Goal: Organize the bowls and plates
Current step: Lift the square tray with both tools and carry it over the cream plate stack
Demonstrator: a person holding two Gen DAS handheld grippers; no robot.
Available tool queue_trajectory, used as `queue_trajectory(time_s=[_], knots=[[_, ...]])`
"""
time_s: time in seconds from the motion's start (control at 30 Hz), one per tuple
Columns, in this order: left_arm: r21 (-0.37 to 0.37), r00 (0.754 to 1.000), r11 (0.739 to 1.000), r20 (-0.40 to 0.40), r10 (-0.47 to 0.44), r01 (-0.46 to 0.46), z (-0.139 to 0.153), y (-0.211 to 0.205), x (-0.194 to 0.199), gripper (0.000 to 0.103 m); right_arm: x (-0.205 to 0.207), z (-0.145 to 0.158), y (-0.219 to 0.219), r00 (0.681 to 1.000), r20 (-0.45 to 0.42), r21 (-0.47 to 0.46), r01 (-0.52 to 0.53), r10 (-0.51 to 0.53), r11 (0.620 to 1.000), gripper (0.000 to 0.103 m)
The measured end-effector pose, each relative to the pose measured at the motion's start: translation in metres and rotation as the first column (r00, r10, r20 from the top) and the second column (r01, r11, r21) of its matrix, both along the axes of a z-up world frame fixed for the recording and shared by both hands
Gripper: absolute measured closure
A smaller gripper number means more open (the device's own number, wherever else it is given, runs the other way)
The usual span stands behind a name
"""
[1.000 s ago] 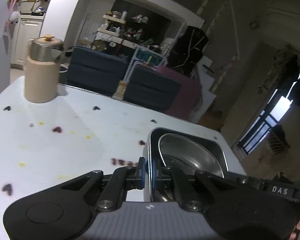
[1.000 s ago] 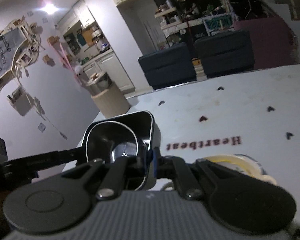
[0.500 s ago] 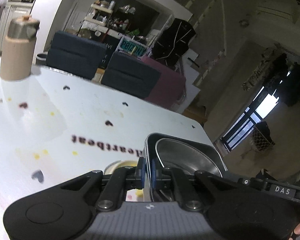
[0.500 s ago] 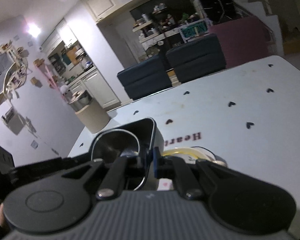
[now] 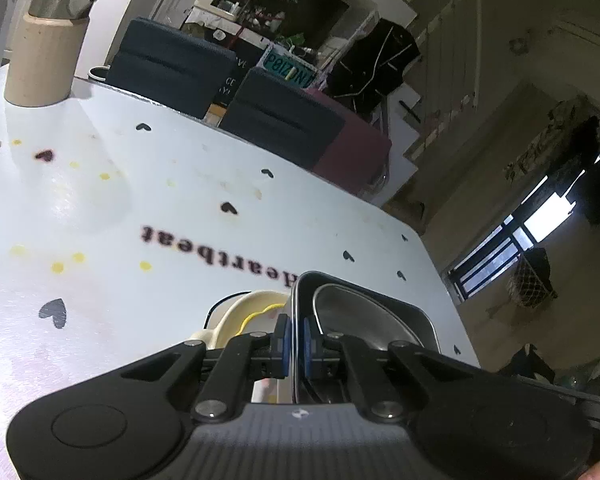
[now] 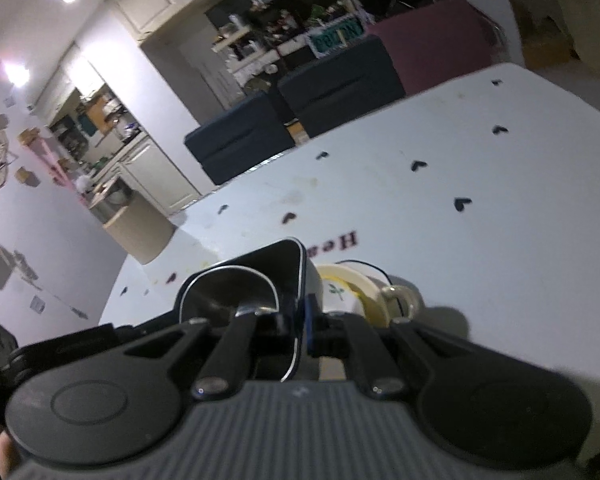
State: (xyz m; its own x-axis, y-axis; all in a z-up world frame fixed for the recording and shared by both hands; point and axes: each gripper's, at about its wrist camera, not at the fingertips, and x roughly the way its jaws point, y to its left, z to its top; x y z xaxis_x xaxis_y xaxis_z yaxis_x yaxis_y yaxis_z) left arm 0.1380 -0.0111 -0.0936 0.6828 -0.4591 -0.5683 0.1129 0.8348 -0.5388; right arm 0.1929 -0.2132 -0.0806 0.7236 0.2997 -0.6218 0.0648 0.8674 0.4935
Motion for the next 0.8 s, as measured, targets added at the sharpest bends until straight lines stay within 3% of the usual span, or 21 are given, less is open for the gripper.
queue_trajectory(time_s=[0.33, 0.8], knots=[[0.023, 0.998, 1.0, -0.063, -0.016, 0.017, -0.018, -0.008, 0.016, 0.097, 0.013, -0.019, -0.003, 0.996, -0.079, -0.023, 0.037, -0.038, 0.999, 0.097], [0.031, 0.996, 0.999, -0.093, -0.008, 0.011, -0.022, -0.004, 0.018, 0.097, 0.025, -0.021, 0.006, 0.992, -0.126, -0.048, 0.025, -0.031, 0.999, 0.097]])
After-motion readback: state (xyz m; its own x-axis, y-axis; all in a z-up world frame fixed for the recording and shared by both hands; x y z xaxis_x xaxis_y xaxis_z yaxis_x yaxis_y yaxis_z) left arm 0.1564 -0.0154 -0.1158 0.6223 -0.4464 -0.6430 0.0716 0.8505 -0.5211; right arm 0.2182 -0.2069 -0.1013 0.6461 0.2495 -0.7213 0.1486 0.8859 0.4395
